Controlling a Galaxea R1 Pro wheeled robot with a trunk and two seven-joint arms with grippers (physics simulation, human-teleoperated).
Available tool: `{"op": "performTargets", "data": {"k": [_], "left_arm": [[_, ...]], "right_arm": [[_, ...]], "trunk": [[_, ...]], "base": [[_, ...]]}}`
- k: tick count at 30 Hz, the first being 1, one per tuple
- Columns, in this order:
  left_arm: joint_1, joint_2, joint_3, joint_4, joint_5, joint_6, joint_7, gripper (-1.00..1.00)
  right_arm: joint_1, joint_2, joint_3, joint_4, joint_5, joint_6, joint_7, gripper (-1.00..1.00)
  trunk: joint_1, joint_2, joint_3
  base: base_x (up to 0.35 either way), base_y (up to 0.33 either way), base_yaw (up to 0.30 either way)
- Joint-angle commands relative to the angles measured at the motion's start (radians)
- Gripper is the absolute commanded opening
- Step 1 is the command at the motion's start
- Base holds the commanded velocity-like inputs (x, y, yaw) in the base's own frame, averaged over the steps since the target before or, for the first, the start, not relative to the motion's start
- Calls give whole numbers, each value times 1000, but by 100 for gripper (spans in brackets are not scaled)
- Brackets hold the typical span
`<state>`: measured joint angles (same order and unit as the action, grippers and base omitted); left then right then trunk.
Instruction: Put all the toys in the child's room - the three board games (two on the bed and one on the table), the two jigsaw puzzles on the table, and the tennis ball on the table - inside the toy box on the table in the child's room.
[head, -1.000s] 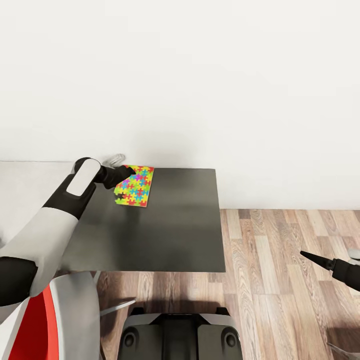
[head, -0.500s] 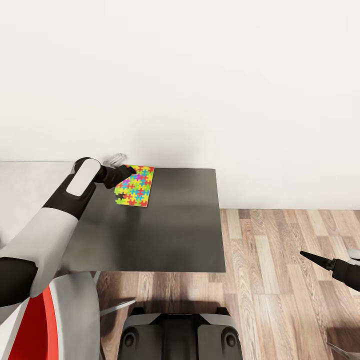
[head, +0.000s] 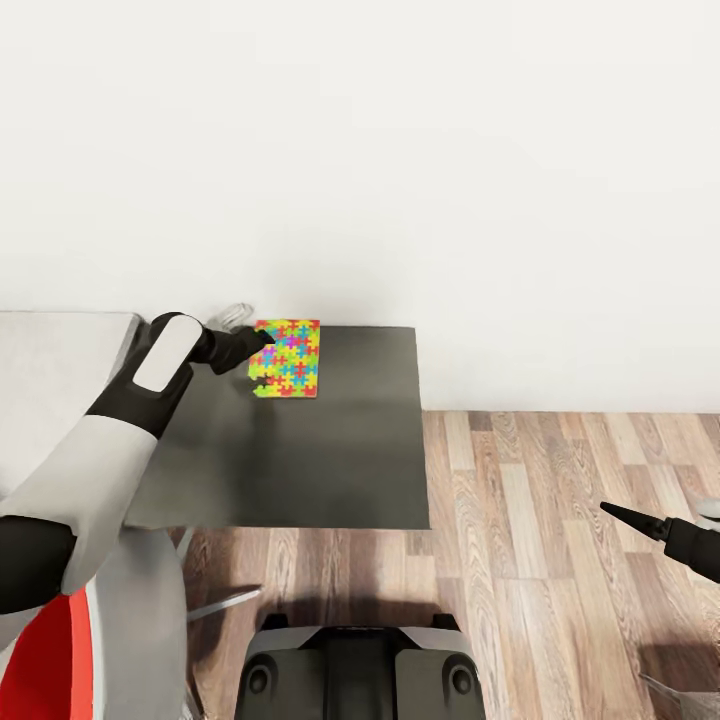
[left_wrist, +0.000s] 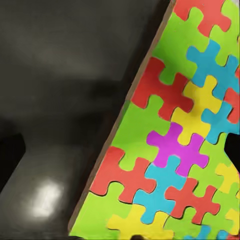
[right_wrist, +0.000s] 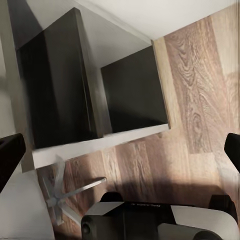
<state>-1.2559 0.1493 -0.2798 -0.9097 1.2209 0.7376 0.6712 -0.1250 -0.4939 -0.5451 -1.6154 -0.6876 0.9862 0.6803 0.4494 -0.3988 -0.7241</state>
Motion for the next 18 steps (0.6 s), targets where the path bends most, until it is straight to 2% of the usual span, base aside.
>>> {"op": "performTargets", "data": {"k": [1,7,18], "left_arm": [[0,0,-4,17,28,-5,10,100],[4,-6,-4,17,25,-5,10,100],[5,-10,-11,15,23,-5,10,100]], "right_arm": [[-1,0,-1,0,3,5,5,100],[-1,1,-1,0,3,5,5,100],[-1,2,-1,0,3,5,5,100]], "trunk": [[1,-1,-1],[1,-1,-1],[1,-1,-1]], "base": [[-149,-209,0],[-94,-134,0],[-24,-34,0]]}}
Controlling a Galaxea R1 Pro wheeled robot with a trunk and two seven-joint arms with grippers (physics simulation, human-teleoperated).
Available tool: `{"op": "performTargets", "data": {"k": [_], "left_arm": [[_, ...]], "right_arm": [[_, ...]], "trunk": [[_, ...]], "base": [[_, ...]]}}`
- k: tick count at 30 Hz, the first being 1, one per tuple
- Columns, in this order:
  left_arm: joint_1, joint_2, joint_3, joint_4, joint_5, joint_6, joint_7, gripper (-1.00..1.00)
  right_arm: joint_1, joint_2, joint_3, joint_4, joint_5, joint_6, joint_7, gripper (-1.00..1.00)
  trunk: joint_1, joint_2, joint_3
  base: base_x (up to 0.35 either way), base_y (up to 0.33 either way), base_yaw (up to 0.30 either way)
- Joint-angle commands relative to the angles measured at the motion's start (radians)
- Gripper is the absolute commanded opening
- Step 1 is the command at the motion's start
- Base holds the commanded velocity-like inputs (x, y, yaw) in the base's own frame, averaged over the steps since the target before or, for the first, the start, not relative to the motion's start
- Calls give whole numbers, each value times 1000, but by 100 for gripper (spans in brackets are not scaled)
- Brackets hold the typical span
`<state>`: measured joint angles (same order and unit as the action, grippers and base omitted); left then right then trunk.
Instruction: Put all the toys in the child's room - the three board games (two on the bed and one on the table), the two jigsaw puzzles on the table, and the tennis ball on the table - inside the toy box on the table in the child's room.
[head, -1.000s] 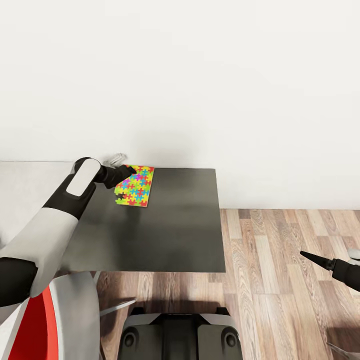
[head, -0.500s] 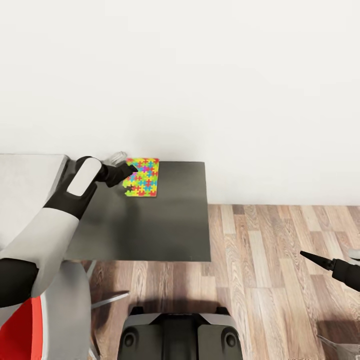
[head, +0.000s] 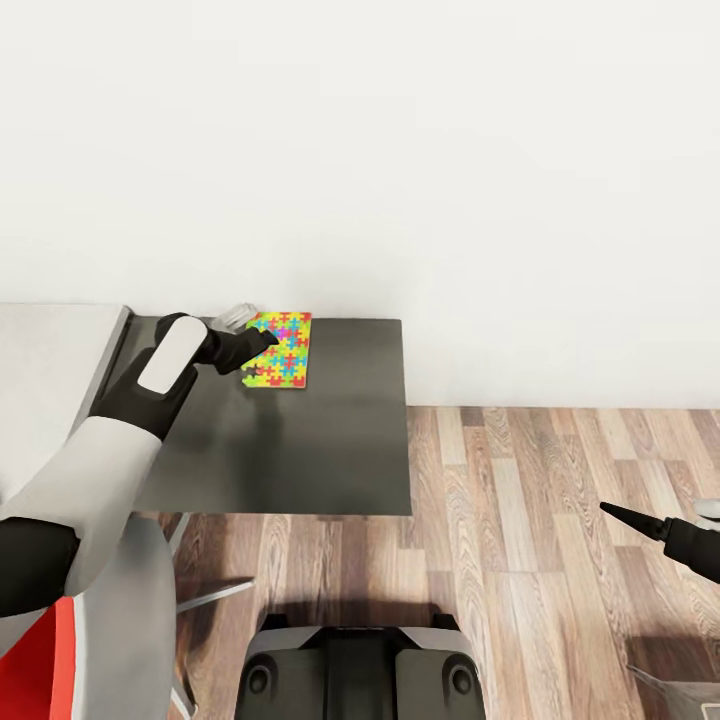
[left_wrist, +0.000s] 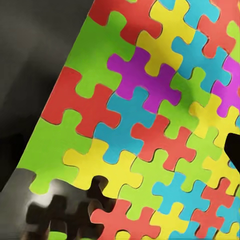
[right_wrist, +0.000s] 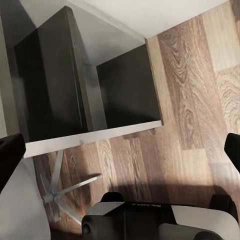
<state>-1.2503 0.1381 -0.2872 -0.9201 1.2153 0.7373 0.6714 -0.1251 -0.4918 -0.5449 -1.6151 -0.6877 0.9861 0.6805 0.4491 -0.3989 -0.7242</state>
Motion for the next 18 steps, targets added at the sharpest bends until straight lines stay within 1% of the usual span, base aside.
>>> {"op": "performTargets", "data": {"k": [1,7,18], "left_arm": [[0,1,-8,26,29,-5,10,100],[0,1,-20,25,29,-5,9,100],[0,2,-23,25,29,-6,9,100]], "right_arm": [[-1,0,-1,0,3,5,5,100],[-1,1,-1,0,3,5,5,100],[-1,1,-1,0,4,5,5,100]], "trunk": [[1,-1,-1],[1,-1,-1],[1,-1,-1]], "base": [[-7,-9,0],[-4,-5,0],[-1,-1,0]]}}
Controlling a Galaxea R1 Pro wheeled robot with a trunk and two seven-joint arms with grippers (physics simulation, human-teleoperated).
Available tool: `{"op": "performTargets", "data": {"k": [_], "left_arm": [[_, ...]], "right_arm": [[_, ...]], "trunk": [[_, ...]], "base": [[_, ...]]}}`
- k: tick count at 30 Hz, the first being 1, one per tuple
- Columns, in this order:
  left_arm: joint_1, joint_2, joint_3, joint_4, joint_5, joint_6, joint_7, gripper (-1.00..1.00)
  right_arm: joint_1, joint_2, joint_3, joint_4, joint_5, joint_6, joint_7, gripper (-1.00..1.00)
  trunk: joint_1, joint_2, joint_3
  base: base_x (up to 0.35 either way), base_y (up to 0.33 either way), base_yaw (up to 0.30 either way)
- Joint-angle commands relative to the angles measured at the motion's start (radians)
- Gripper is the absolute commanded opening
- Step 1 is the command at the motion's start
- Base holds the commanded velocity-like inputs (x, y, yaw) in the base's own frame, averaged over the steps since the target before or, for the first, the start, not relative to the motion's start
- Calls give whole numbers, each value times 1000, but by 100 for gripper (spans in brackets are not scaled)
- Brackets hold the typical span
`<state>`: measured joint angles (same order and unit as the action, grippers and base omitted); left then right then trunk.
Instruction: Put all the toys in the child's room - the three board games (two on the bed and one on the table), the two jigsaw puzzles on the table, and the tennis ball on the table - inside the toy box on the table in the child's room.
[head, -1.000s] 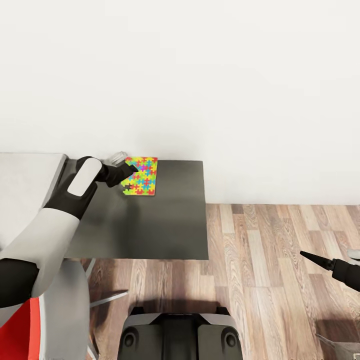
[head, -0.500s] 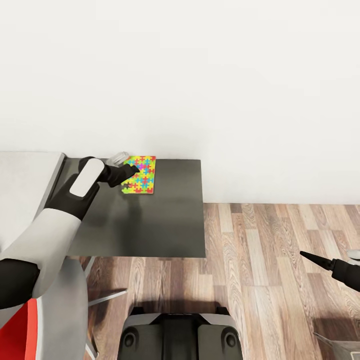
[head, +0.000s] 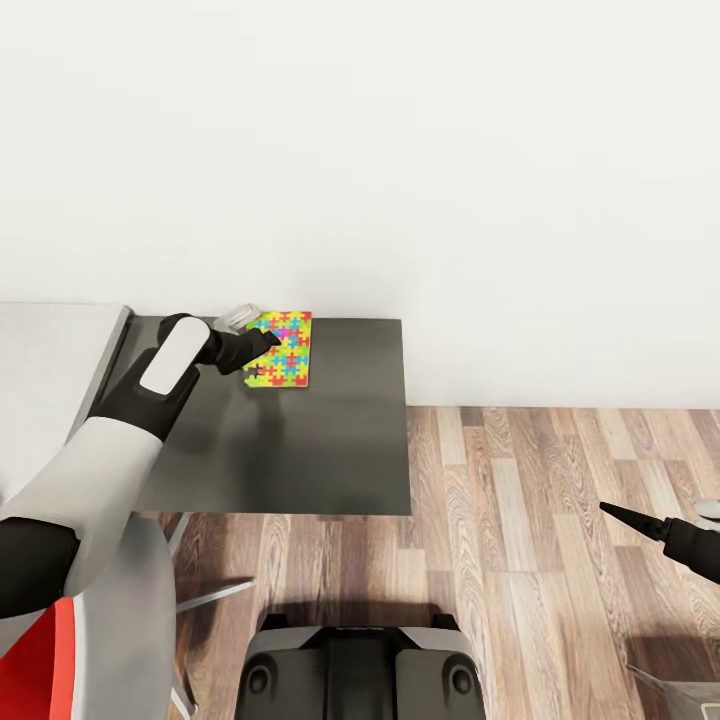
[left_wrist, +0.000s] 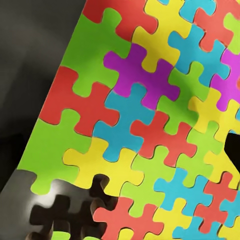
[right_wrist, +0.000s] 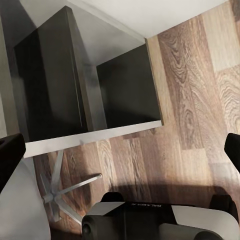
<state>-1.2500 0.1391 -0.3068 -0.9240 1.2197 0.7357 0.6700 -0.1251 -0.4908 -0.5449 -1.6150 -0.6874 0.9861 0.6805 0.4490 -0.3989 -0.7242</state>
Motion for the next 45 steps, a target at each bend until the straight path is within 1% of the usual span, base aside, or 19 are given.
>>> {"op": "performTargets", "data": {"k": [1,8,12,15,24,37,45], "left_arm": [[0,1,-3,29,24,-4,10,100],[-1,9,2,28,24,-4,13,100],[-1,16,6,27,24,-3,14,100],[-2,28,8,24,24,-3,15,100],[-3,43,11,20,23,-3,21,100],[-4,49,10,20,24,0,20,100],[-2,45,5,20,24,0,20,100]], "right_arm": [[-1,0,-1,0,3,5,5,100],[-1,0,-1,0,3,5,5,100],[-1,0,-1,0,3,5,5,100],[-1,0,-1,0,3,5,5,100],[-1,2,-1,0,2,4,5,100],[-1,3,0,0,3,3,5,100],[-1,2,0,0,3,3,5,100]], "trunk": [[1,-1,-1],[1,-1,-1],[1,-1,-1],[1,-1,-1],[1,-1,-1],[1,-1,-1],[1,-1,-1]], "base": [[0,0,0],[0,0,0],[0,0,0],[0,0,0],[0,0,0],[16,0,0],[200,0,0]]}}
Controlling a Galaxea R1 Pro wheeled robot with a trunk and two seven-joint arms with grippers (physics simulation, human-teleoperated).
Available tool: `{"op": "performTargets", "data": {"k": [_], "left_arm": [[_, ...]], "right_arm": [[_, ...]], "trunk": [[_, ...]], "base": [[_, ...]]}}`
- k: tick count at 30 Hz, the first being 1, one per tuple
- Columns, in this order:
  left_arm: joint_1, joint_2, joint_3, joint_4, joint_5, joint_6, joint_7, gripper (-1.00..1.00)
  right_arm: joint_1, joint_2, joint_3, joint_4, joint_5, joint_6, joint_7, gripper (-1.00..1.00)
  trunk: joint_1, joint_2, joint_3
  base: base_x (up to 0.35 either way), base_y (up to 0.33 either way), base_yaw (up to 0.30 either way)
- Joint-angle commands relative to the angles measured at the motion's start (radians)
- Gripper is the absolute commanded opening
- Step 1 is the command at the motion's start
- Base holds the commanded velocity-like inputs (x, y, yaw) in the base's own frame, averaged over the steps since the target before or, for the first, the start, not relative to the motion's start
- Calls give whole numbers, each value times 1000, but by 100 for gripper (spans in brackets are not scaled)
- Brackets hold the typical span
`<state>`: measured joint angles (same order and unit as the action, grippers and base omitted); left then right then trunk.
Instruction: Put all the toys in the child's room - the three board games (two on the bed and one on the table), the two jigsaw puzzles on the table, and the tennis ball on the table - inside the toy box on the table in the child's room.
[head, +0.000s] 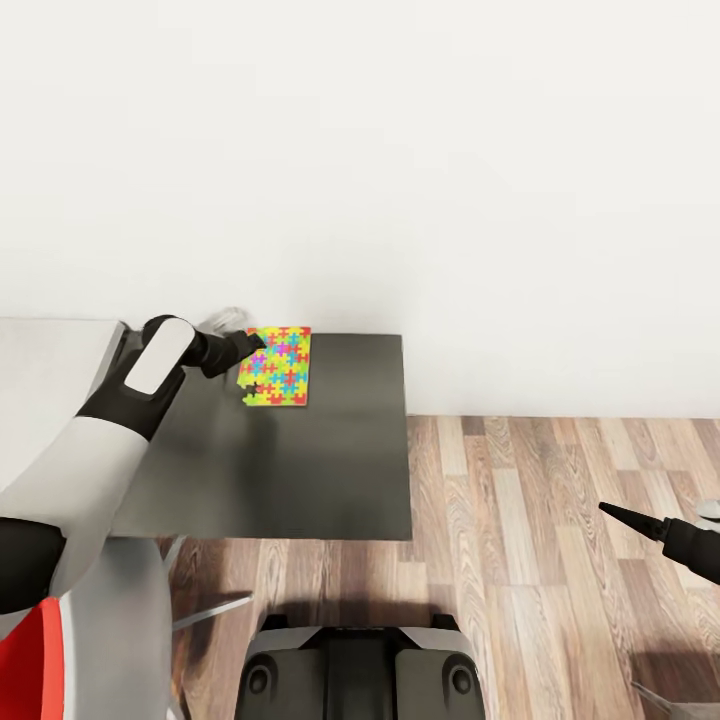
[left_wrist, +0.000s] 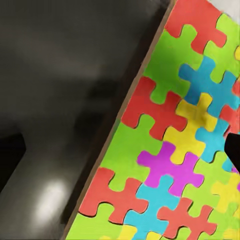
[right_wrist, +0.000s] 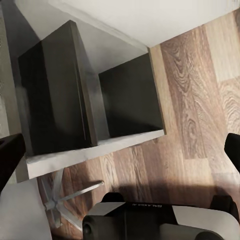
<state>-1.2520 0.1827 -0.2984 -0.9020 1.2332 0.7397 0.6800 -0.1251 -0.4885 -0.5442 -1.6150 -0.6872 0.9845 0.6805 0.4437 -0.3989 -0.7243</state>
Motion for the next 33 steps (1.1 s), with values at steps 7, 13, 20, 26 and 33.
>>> {"op": "performTargets", "data": {"k": [7,13,20,26,33], "left_arm": [[0,-2,-8,-2,10,-4,9,100],[1,-3,-10,-1,10,-4,6,100],[2,-4,-11,-1,10,-4,1,100],[3,-5,-12,1,9,-6,1,100],[3,-7,-13,4,8,-6,2,100]], "right_arm": [[-1,0,-1,0,3,5,5,100],[-1,-1,0,0,3,5,5,100],[-1,-1,0,0,3,5,5,100],[-1,-1,0,0,3,5,5,100],[-1,-1,0,0,3,5,5,100]], "trunk": [[6,-1,-1],[6,-1,-1],[6,-1,-1],[6,-1,-1],[6,-1,-1]], "base": [[128,0,0],[40,0,0],[14,0,0],[5,0,0],[2,-13,0]]}}
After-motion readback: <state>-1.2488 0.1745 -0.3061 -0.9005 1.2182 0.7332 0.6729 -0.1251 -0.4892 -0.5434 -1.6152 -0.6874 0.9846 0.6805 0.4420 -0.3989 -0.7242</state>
